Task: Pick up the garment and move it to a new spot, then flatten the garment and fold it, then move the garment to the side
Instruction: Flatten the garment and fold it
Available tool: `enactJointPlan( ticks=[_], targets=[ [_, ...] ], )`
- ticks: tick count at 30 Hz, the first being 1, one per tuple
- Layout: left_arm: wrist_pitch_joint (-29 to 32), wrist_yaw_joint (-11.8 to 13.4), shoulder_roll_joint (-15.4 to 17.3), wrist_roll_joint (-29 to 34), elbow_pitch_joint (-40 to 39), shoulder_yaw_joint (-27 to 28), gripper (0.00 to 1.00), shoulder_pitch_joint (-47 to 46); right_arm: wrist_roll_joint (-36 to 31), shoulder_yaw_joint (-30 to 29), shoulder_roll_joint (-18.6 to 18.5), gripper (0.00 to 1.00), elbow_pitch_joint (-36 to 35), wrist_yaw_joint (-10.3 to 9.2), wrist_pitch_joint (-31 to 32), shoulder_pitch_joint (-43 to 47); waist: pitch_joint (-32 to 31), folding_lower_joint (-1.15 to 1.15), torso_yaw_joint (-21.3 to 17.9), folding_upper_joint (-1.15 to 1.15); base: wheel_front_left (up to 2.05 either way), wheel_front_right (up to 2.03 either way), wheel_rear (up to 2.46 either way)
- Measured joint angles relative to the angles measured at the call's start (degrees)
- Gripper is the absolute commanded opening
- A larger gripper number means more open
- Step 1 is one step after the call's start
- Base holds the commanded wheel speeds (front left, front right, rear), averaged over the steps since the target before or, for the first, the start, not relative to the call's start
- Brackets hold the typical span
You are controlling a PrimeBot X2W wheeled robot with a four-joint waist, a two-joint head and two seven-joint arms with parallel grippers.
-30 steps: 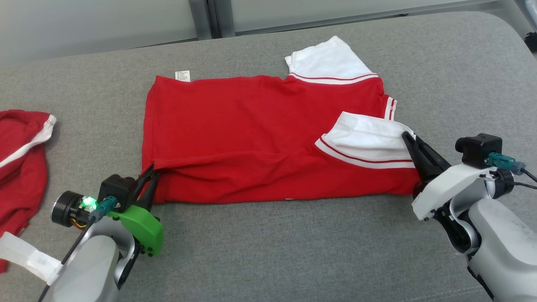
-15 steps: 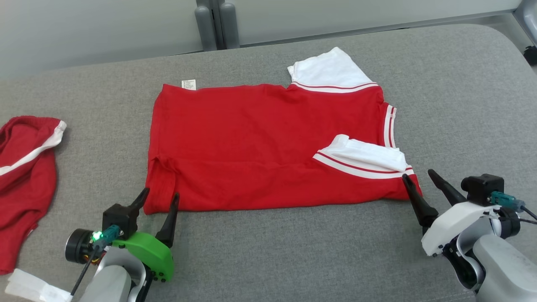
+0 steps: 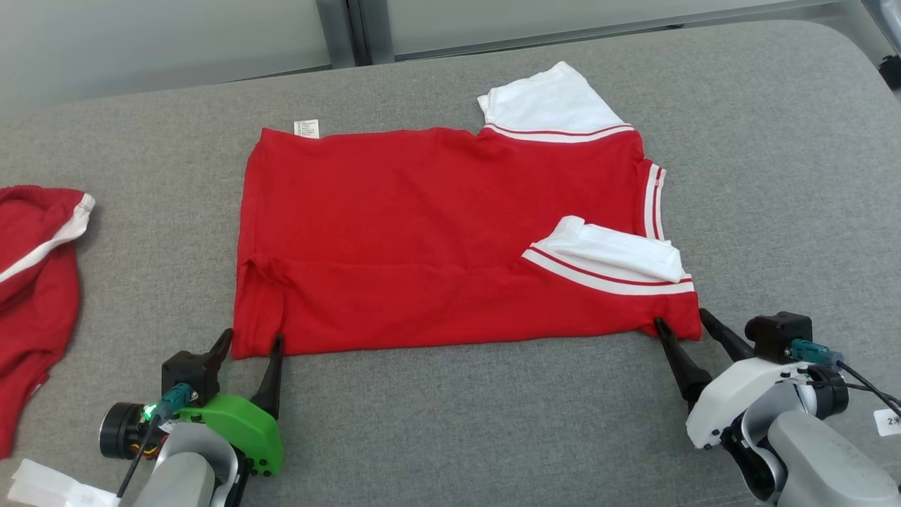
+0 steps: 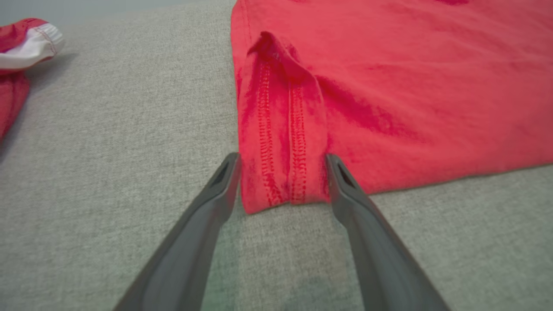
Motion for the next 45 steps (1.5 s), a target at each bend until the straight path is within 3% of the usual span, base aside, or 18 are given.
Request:
enactJointPlan(
  ticks=[4, 5, 6, 7, 8, 16, 27, 34, 35, 36, 37, 45],
  targets=[
    [-0.02, -0.29, -0.44, -0.01, 2.32, 0.68, 1.00, -0.81, -0.12, 0.14, 1.51, 1.00, 2.16, -0.01, -0.05, -0.95, 0.27, 0.00, 0.07, 0.00, 0.00, 0.00, 0.00],
    [-0.15, -0.43, -0.76, -0.07, 3.18, 0.70, 0.91, -1.00, -0.15, 0.18, 1.82, 0.43, 2.54, -0.01, -0.07, -1.07, 0.29, 0.00, 0.16, 0.00, 0.00, 0.00, 0.00],
    [-0.15, -0.65, -1.12, -0.21, 3.68, 0.86, 0.45, -1.22, -0.15, 0.21, 2.05, 0.00, 2.80, -0.02, -0.07, -1.15, 0.29, 0.00, 0.29, 0.00, 0.00, 0.00, 0.00],
    [-0.15, -0.79, -1.32, -0.59, 4.16, 0.94, 0.13, -1.57, -0.16, 0.27, 2.12, 0.00, 2.81, -0.03, -0.07, -1.21, 0.27, 0.00, 0.39, 0.00, 0.00, 0.00, 0.00],
    [-0.15, -0.88, -1.43, -0.68, 4.56, 0.99, 0.00, -1.80, -0.26, 0.26, 2.15, 0.00, 2.79, -0.03, -0.07, -1.26, 0.21, 0.00, 0.45, 0.00, 0.00, 0.00, 0.00],
    [-0.11, -1.74, -2.34, -1.59, 1.34, 4.05, 0.00, 0.92, -0.43, -3.26, 1.89, 0.00, -0.75, -0.01, -0.05, 1.43, -2.25, 0.00, 0.57, 0.00, 0.00, 0.00, 0.00],
    [-0.10, -1.21, -4.76, -1.54, -9.48, 8.43, 0.00, 16.04, -0.04, -7.56, 0.32, 0.00, -9.72, 0.01, 0.03, 16.44, -7.54, 0.00, 1.49, 0.00, 0.00, 0.00, 0.00],
    [-0.10, -1.01, -6.15, -1.20, -10.71, 8.00, 0.00, 19.96, -0.35, -10.25, -0.25, 0.00, -13.51, 0.01, 2.64, 21.60, -7.96, 0.00, 2.17, 0.00, 0.00, 0.00, 0.00],
    [-0.10, -1.01, -6.21, -1.11, -10.55, 8.05, 0.39, 19.93, -0.36, -10.99, 0.14, 0.45, -13.66, 0.01, 2.82, 21.90, -8.09, 0.00, 2.21, 0.00, 0.00, 0.00, 0.00],
    [-0.10, -1.01, -6.32, -0.99, -10.59, 8.13, 0.97, 19.93, -0.36, -11.54, 0.56, 0.80, -13.96, 0.01, 2.86, 22.08, -8.28, 0.00, 2.23, 0.00, 0.00, 0.00, 0.00],
    [-0.10, -1.00, -6.50, -0.85, -11.23, 8.42, 1.00, 19.93, -0.53, -12.00, 0.89, 1.00, -14.24, 0.01, 2.90, 22.25, -8.49, 0.00, 2.26, 0.00, 0.00, 0.00, 0.00],
    [-0.10, -0.21, -6.81, 2.03, -19.62, 13.08, 1.00, 19.72, -5.86, -17.41, 2.81, 1.00, -19.22, 0.00, 1.16, 22.17, -10.35, 0.00, 2.59, 0.00, 0.00, 0.00, 0.00]
  ],
)
